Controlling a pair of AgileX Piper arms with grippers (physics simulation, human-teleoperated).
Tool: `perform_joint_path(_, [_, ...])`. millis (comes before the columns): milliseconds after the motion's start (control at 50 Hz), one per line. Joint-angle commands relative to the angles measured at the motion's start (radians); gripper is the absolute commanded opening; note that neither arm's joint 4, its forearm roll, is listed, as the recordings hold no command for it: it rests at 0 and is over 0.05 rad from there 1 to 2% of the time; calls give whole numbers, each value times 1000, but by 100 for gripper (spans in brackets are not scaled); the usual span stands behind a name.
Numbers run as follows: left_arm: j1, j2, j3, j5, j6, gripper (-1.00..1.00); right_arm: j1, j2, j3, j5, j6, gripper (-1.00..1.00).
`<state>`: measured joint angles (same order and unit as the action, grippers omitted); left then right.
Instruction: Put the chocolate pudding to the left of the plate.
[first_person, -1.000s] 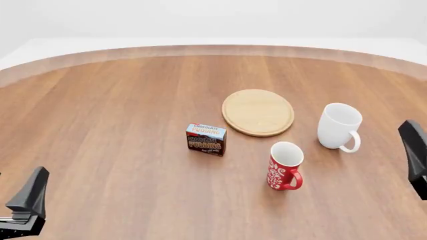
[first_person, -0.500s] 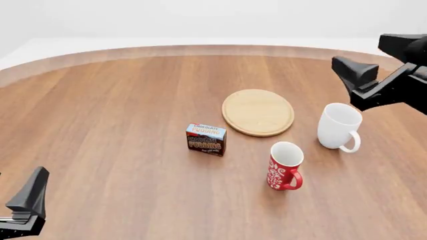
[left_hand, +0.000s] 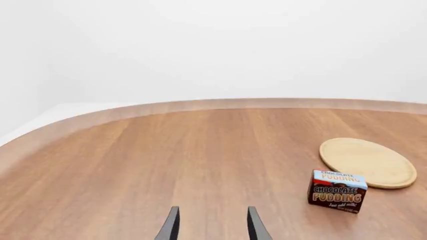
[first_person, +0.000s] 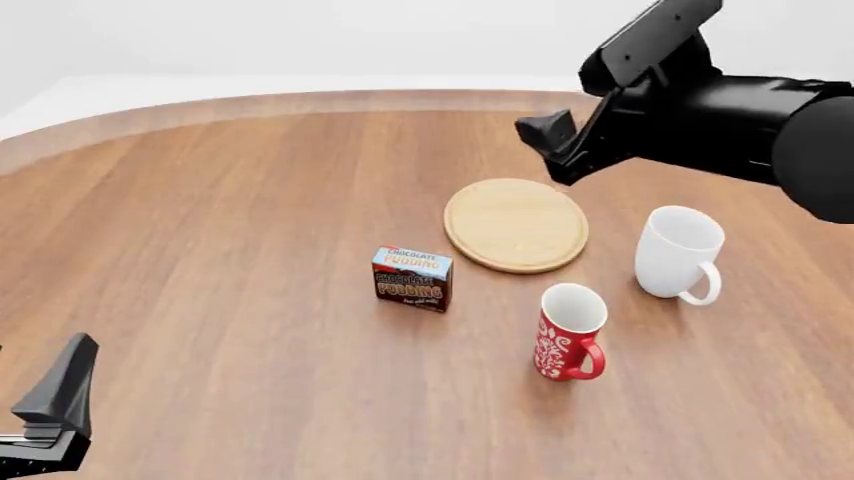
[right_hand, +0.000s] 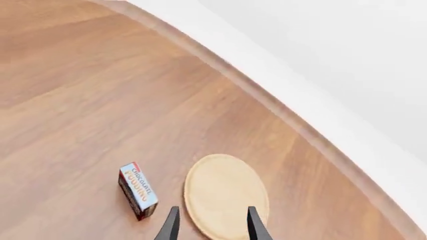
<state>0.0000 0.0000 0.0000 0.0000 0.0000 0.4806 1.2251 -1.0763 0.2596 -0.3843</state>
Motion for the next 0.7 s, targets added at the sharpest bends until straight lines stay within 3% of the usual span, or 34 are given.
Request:
perform_joint_path(20, [0,0,0,0,0,100,75,130,-61,33,-11,100])
perform_joint_path(360, [0,0,0,0,0,100,178,279,-117,53,-14,100])
perform_joint_path(700, [0,0,0,0,0,100,193,387,-128,26,-11,100])
